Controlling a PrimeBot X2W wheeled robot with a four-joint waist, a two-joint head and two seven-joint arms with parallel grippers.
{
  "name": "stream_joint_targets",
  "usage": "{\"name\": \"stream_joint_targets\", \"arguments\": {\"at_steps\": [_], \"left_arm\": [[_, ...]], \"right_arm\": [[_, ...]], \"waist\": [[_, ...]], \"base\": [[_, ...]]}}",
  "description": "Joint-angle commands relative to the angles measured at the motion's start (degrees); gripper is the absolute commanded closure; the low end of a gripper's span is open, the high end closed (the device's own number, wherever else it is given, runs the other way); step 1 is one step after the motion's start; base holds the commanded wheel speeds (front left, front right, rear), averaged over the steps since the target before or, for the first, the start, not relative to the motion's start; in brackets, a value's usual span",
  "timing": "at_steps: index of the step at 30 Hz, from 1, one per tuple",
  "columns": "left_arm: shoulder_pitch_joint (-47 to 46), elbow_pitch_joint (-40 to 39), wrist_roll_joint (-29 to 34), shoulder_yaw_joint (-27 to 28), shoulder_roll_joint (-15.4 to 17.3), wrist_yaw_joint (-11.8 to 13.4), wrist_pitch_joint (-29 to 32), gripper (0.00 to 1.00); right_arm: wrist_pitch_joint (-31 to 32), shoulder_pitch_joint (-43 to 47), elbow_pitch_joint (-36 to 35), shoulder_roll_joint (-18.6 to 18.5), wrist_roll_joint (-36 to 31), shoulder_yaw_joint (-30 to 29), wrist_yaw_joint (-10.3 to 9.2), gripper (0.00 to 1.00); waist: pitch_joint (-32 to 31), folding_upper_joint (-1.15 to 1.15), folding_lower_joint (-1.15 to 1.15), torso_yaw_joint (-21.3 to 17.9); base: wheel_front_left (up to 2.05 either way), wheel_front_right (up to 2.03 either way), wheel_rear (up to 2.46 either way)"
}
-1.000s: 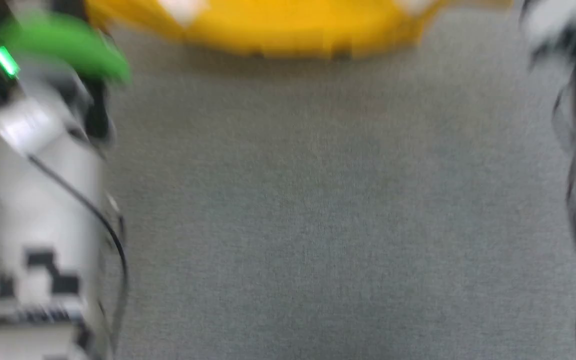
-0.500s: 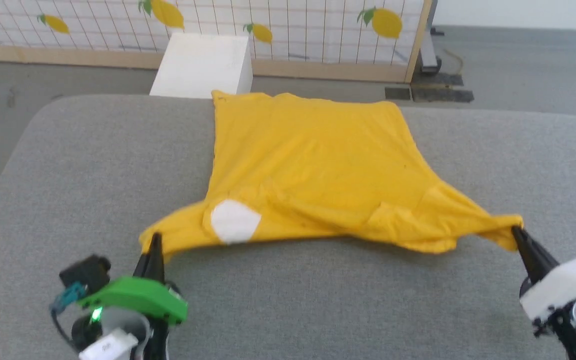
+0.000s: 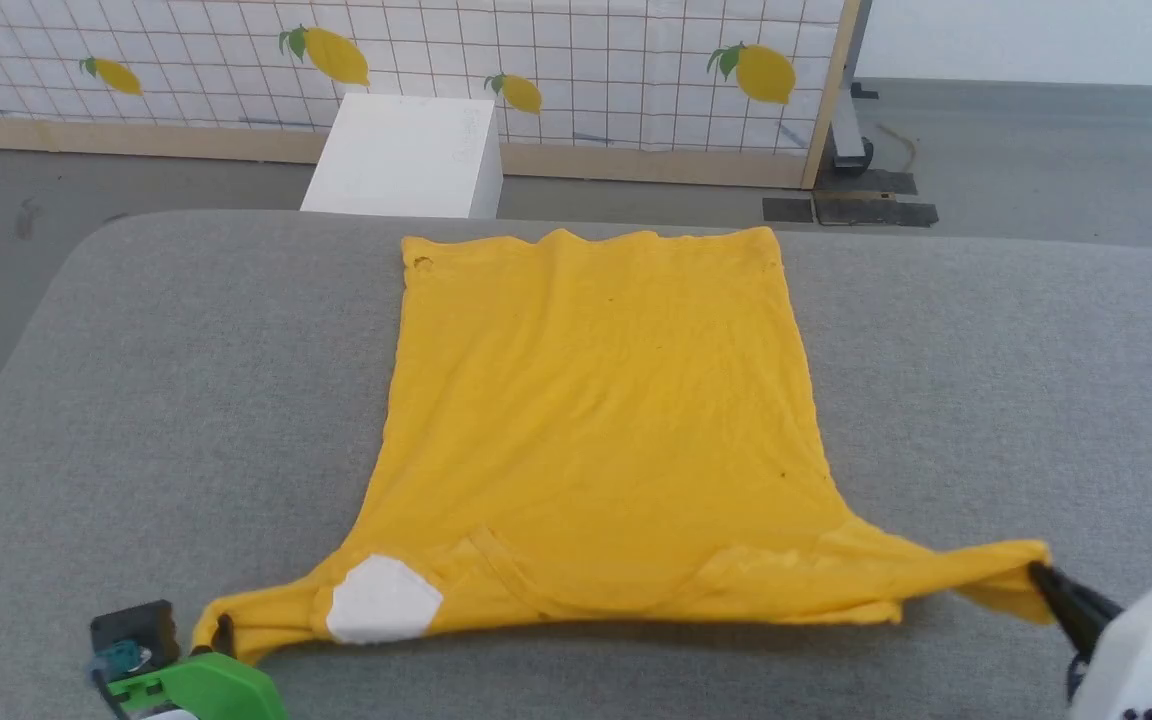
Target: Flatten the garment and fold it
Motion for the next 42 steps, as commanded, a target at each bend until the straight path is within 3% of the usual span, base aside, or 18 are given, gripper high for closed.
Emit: {"name": "stream_joint_targets", "arguments": {"at_steps": [1,4,10,18,19,20,24,29,35,38,42], "left_arm": [[0.3,0.4,1.3,-0.6,0.9,0.6,0.9,1.0],[-0.4,0.9,2.0,-1.7,0.7,1.1,1.8,1.0],[-1.4,0.9,1.1,-2.0,-0.7,1.0,0.5,1.0],[-1.4,0.3,0.0,-2.1,-1.8,0.3,-1.8,1.0],[-1.4,0.2,0.0,-2.1,-1.8,0.4,-1.9,1.0],[-1.3,0.0,-0.1,-2.1,-1.9,0.4,-2.0,1.0],[-1.1,-0.6,-0.4,-2.0,-1.8,0.4,-2.3,1.0],[-0.6,-2.2,-1.2,-1.5,-2.0,0.8,-2.5,1.0],[0.0,-4.9,-1.9,-0.8,-2.0,0.9,-3.9,1.0],[-0.7,-6.6,-2.7,-0.7,-2.2,-0.1,-5.0,1.0],[-2.6,-9.3,-2.7,-2.1,-2.7,-1.8,-6.2,1.0]], "right_arm": [[3.1,-0.2,-1.4,-1.2,-1.1,2.0,-0.08,1.0],[8.5,-2.4,-2.4,-2.7,-2.1,6.3,-0.08,1.0],[18.8,-5.2,3.3,-6.1,-6.9,15.4,-0.08,1.0],[20.8,-6.2,11.3,-7.3,-7.6,22.2,-0.08,1.0],[19.9,-6.5,11.6,-7.4,-7.5,22.5,-0.08,0.55],[19.1,-6.8,11.9,-7.4,-7.3,22.5,-0.08,0.0],[16.8,-7.3,10.4,-7.0,-4.6,20.3,-0.08,0.0],[15.1,-7.0,3.0,-3.6,3.0,12.7,-0.08,0.0],[2.6,-12.5,-2.6,3.6,5.0,1.2,-0.08,0.0],[-7.7,-18.7,-1.3,5.1,1.6,-1.3,-0.08,0.0],[-15.5,-27.1,5.3,5.9,-2.3,-1.1,-0.08,0.0]], "waist": [[0.3,0.0,0.01,-0.3],[0.7,0.0,0.01,-0.3],[1.8,0.0,0.01,0.2],[2.5,0.0,0.01,0.4],[2.5,0.0,0.01,0.4],[2.4,0.0,0.01,0.2],[2.1,0.0,0.01,0.0],[1.7,0.0,0.01,-0.3],[2.6,0.0,0.01,-0.6],[4.9,0.0,0.01,0.0],[9.3,0.0,0.01,1.7]], "base": [[0.0,0.0,0.0],[0.0,0.0,0.0],[0.0,0.0,0.0],[0.0,0.0,0.0],[0.0,0.0,0.0],[0.0,0.0,0.0],[0.0,0.0,0.0],[0.0,0.0,0.0],[0.0,0.0,0.0],[0.0,0.0,0.0],[0.0,0.0,0.0]]}}
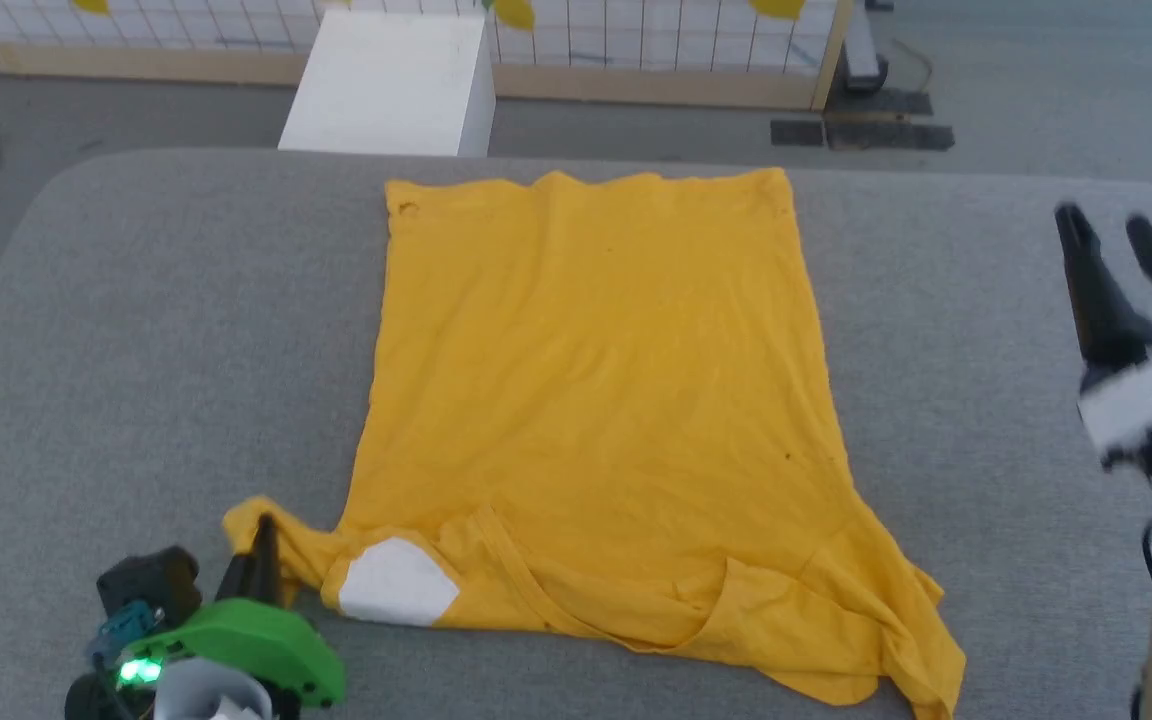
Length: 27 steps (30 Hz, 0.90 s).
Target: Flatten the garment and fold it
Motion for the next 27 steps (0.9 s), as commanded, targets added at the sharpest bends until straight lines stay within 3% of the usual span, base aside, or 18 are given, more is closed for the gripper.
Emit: {"name": "stream_joint_targets", "arguments": {"at_steps": [1,6,12,19,27], "left_arm": [[-2.0,-1.2,-0.1,-0.5,-0.5,-0.6,-0.6,1.0],[-4.5,-4.1,0.9,-2.1,-1.8,-0.2,-1.4,1.0],[-6.2,-8.2,1.7,-4.2,-3.4,0.0,-1.9,1.0],[-5.7,-13.3,1.6,-5.6,-4.7,0.5,-2.1,1.0],[-5.6,-16.8,1.8,-7.2,-5.3,0.5,-2.3,1.0]], "right_arm": [[-1.5,-3.9,2.5,0.4,-1.5,0.4,-0.06,0.0],[-2.8,-17.5,13.6,-2.2,-7.8,2.5,-0.06,0.0],[2.0,-34.7,26.4,-5.0,-13.9,4.6,-0.06,0.0],[17.2,-50.2,38.0,-9.5,-23.8,7.9,-0.06,0.0],[31.1,-56.1,42.1,-10.3,-30.2,7.0,-0.06,0.0]], "waist": [[5.1,0.0,0.0,2.5],[11.8,0.0,0.0,5.9],[19.6,0.0,0.0,10.3],[27.7,0.0,0.0,14.5],[33.6,0.0,0.0,17.0]], "base": [[0.0,0.0,0.0],[0.0,0.0,0.0],[0.0,0.0,0.0],[0.0,0.0,0.0],[0.0,0.0,0.0]]}}
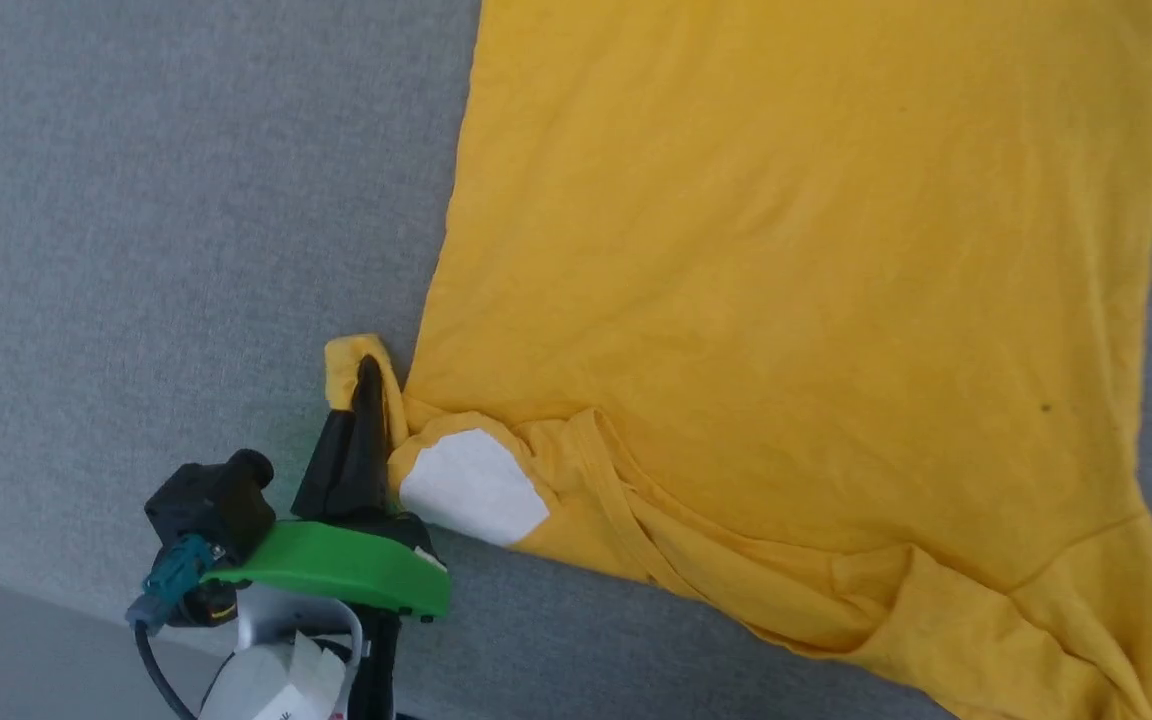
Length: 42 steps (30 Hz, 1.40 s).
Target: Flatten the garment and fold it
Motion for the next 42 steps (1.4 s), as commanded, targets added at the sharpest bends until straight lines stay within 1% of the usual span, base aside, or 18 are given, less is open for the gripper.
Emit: {"name": "stream_joint_targets", "arguments": {"at_steps": [1,7,12,13,14,15,18,22,25,28,30,34,37,40,42], "left_arm": [[-0.3,-0.3,0.6,-0.1,-0.4,0.1,-0.5,1.0],[-0.8,0.1,0.4,-0.4,-0.6,-0.1,-1.2,1.0],[-1.3,0.6,0.5,-0.5,-0.5,0.0,-1.5,1.0],[-1.3,0.6,0.6,-0.6,-0.5,0.0,-1.5,1.0],[-1.3,0.7,0.6,-0.6,-0.4,0.0,-1.5,1.0],[-1.3,0.8,0.7,-0.6,-0.3,0.1,-1.5,1.0],[-1.3,0.9,0.9,-0.5,0.1,0.3,-1.3,1.0],[-1.5,1.4,0.9,-0.1,0.8,0.5,-0.8,1.0],[-2.0,2.5,0.8,0.4,1.5,0.3,-0.6,1.0],[-2.5,4.1,0.4,0.6,1.9,0.0,-0.3,1.0],[-2.5,5.4,0.1,0.7,2.3,-0.2,0.1,1.0],[-1.8,7.8,-0.6,0.9,2.9,-0.5,0.9,1.0],[-0.8,9.3,-1.3,1.2,3.3,-0.6,1.3,1.0],[0.2,10.3,-1.7,1.4,3.6,-0.5,1.7,1.0],[0.8,10.7,-2.0,1.5,3.8,-0.3,1.9,1.0]], "right_arm": [[1.7,-0.3,0.4,-0.1,-0.9,0.4,-0.08,0.0],[7.9,1.2,-1.8,-0.2,-1.4,2.2,-0.08,0.0],[14.3,2.9,-2.5,-2.0,-0.4,5.2,-0.08,0.0],[15.3,3.0,-2.9,-2.2,0.0,5.2,-0.08,0.71],[16.5,3.2,-3.5,-2.3,0.6,4.9,-0.08,1.0],[17.4,3.3,-4.3,-2.3,1.1,4.2,-0.08,1.0],[15.8,3.1,-7.2,-2.4,1.5,2.8,-0.08,1.0],[10.4,2.6,-9.4,-1.0,2.6,0.2,-0.08,1.0],[5.5,2.1,-10.2,0.2,5.3,-1.9,-0.08,1.0],[2.2,2.7,-11.0,-0.2,8.9,-0.8,-0.08,1.0],[0.8,4.5,-12.0,-2.2,12.2,1.7,-0.08,1.0],[0.0,11.8,-17.0,-6.8,18.5,4.1,-0.08,1.0],[0.8,20.8,-23.0,-9.1,23.0,5.2,-0.08,1.0],[1.4,31.2,-28.9,-9.8,26.1,5.3,-0.08,1.0],[1.8,38.8,-32.9,-9.2,27.6,5.0,-0.08,1.0]], "waist": [[6.1,0.0,-0.02,4.6],[7.7,0.0,-0.02,4.8],[7.3,0.0,-0.02,4.6],[7.1,0.0,-0.02,4.6],[6.8,0.0,-0.02,4.4],[6.4,0.0,-0.02,4.2],[5.1,0.0,-0.02,3.5],[1.7,0.0,-0.02,1.3],[-1.9,0.0,-0.02,-1.1],[-5.5,0.0,-0.02,-3.8],[-8.3,0.0,-0.02,-5.7],[-13.5,0.0,-0.02,-9.3],[-16.7,0.0,-0.02,-12.1],[-19.2,0.0,-0.02,-14.2],[-20.6,0.0,-0.02,-15.5]], "base": [[0.0,0.0,0.0],[0.0,0.0,0.0],[0.0,0.0,0.0],[0.0,0.0,0.0],[0.0,0.0,0.0],[0.0,0.0,0.0],[0.0,0.0,0.0],[0.0,0.0,0.0],[0.0,0.0,0.0],[0.0,0.0,0.0],[0.0,0.0,0.0],[0.0,0.0,0.0],[0.0,0.0,0.0],[0.0,0.0,0.0],[0.0,0.0,0.0]]}}
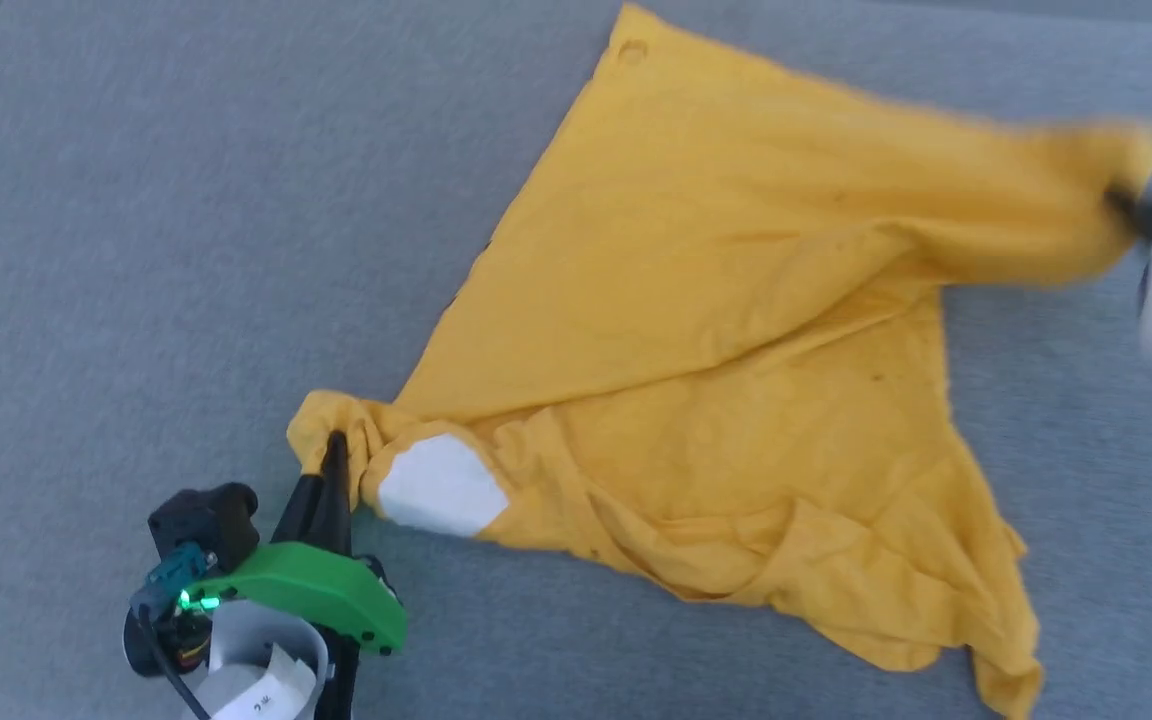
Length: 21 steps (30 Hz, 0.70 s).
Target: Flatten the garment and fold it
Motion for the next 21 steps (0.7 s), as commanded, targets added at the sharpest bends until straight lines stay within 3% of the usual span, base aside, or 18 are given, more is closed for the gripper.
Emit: {"name": "stream_joint_targets", "arguments": {"at_steps": [1,7,15,16,17,18,19,21], "left_arm": [[0.7,0.2,-0.5,0.1,0.5,0.1,0.2,1.0],[2.3,0.8,-1.1,0.4,0.9,0.4,0.5,1.0],[3.6,2.1,-1.9,0.0,0.8,0.3,0.7,1.0],[3.8,2.4,-2.1,0.0,0.8,0.3,0.7,1.0],[4.0,2.5,-2.2,0.0,0.8,0.3,0.8,1.0],[4.3,2.7,-2.4,0.1,0.9,0.4,0.7,1.0],[4.5,2.8,-2.4,0.2,0.9,0.4,0.8,1.0],[4.8,2.8,-2.5,0.2,1.1,0.4,0.9,1.0]], "right_arm": [[0.1,4.7,-2.1,0.9,0.8,-0.4,-0.06,1.0],[0.5,24.7,-7.7,6.8,2.6,0.9,-0.06,1.0],[1.8,39.4,-4.7,11.6,4.1,6.4,-0.06,1.0],[0.5,39.7,-4.8,12.2,4.3,5.9,-0.06,0.86],[-0.1,39.8,-4.9,12.5,4.4,5.8,-0.06,0.61],[-1.3,39.7,-5.6,12.9,4.9,5.2,-0.06,0.09],[-2.7,39.4,-6.3,13.4,5.2,4.1,-0.06,0.0],[-4.9,38.8,-8.3,13.1,5.1,2.8,-0.06,0.0]], "waist": [[-7.5,0.0,0.01,-7.5],[-9.8,0.0,0.01,-9.3],[-11.7,0.0,0.01,-8.8],[-12.0,0.0,0.01,-8.7],[-12.3,0.0,0.01,-8.7],[-12.7,0.0,0.01,-8.7],[-12.9,0.0,0.01,-8.7],[-13.4,0.0,0.01,-8.5]], "base": [[0.0,0.0,0.0],[0.0,0.0,0.0],[0.0,0.0,0.0],[0.0,0.0,0.0],[0.0,0.0,0.0],[0.0,0.0,0.0],[0.0,0.0,0.0],[0.0,0.0,0.0]]}}
